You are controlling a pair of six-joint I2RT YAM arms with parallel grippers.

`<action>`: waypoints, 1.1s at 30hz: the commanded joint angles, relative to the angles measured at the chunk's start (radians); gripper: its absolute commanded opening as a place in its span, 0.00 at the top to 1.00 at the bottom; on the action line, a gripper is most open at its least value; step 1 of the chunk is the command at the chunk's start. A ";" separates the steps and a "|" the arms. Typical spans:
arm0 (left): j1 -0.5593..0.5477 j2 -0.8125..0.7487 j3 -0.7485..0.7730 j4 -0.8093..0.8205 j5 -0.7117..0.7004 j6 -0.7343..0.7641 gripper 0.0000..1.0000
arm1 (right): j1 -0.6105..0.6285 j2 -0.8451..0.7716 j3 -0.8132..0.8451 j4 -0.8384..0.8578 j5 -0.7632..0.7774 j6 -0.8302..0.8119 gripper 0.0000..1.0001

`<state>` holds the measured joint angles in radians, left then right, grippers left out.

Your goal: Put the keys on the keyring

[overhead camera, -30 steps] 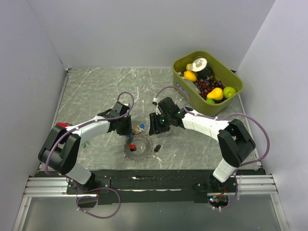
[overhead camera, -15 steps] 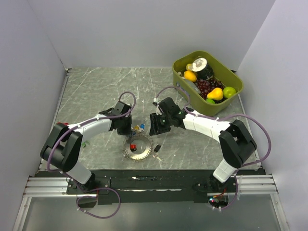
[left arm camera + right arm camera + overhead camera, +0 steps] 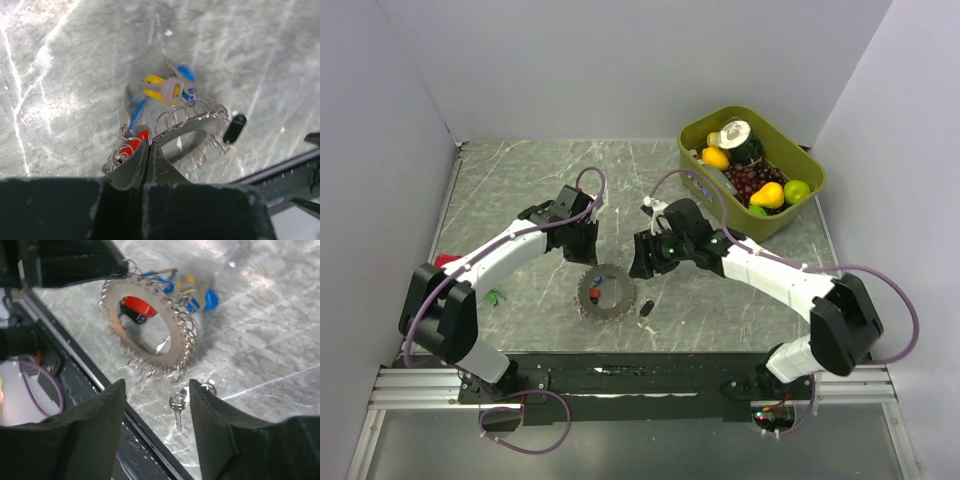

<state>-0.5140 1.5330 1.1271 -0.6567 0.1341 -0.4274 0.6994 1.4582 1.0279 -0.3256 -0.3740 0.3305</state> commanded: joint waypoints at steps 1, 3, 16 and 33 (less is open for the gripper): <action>-0.004 -0.089 0.051 -0.032 0.096 0.101 0.99 | -0.005 -0.123 -0.025 0.095 -0.062 -0.082 0.33; -0.004 -0.125 0.051 -0.015 0.145 0.128 0.99 | -0.005 -0.154 -0.031 0.123 -0.084 -0.100 0.25; -0.004 -0.338 0.056 0.046 0.393 0.268 0.99 | -0.018 -0.328 -0.014 0.259 -0.253 -0.153 0.06; -0.004 -0.600 -0.095 0.408 0.656 0.158 0.99 | -0.031 -0.367 -0.037 0.500 -0.407 0.010 0.25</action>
<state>-0.5152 0.9672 1.0386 -0.4065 0.7200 -0.2214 0.6743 1.1366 0.9943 0.0353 -0.7288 0.2817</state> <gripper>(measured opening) 0.024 0.762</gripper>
